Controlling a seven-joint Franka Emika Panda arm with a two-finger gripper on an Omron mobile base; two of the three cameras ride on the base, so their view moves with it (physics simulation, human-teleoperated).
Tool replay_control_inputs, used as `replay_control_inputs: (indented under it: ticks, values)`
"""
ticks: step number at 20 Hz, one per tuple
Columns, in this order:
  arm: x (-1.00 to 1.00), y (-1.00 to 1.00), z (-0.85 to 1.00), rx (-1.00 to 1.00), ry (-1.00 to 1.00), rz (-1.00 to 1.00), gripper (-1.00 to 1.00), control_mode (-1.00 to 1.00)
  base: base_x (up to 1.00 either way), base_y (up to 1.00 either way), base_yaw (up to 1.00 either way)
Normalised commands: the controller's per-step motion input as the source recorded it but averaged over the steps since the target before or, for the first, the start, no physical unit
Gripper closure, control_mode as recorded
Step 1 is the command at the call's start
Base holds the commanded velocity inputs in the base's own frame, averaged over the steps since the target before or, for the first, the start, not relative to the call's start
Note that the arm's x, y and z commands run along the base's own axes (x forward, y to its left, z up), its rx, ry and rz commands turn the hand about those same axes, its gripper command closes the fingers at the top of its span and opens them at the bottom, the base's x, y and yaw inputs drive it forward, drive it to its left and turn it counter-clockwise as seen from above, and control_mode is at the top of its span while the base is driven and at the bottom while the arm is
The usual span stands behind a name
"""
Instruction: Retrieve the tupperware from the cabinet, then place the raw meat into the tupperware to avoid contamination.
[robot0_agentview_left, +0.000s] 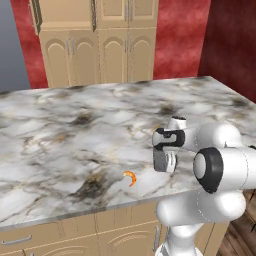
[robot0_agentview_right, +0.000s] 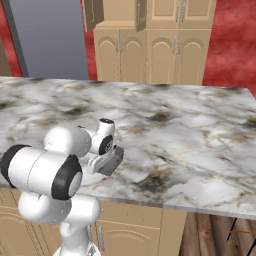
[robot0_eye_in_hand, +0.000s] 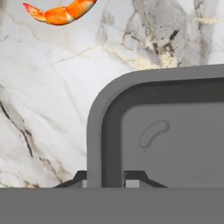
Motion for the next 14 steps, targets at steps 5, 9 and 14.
replay_control_inputs:
  ticks: [5,9,14]
  values:
    - [0.0,0.13,-0.29,-0.01,0.1,-0.02,1.0,-1.0,0.0,0.0,0.0]
    - [-0.23,0.05,-0.25,0.0,0.13,-0.03,1.0,-1.0,0.0,0.0,0.0]
    - [-0.47,0.08,-0.28,0.0,0.08,-0.04,1.0,-1.0,0.0,0.0,0.0]
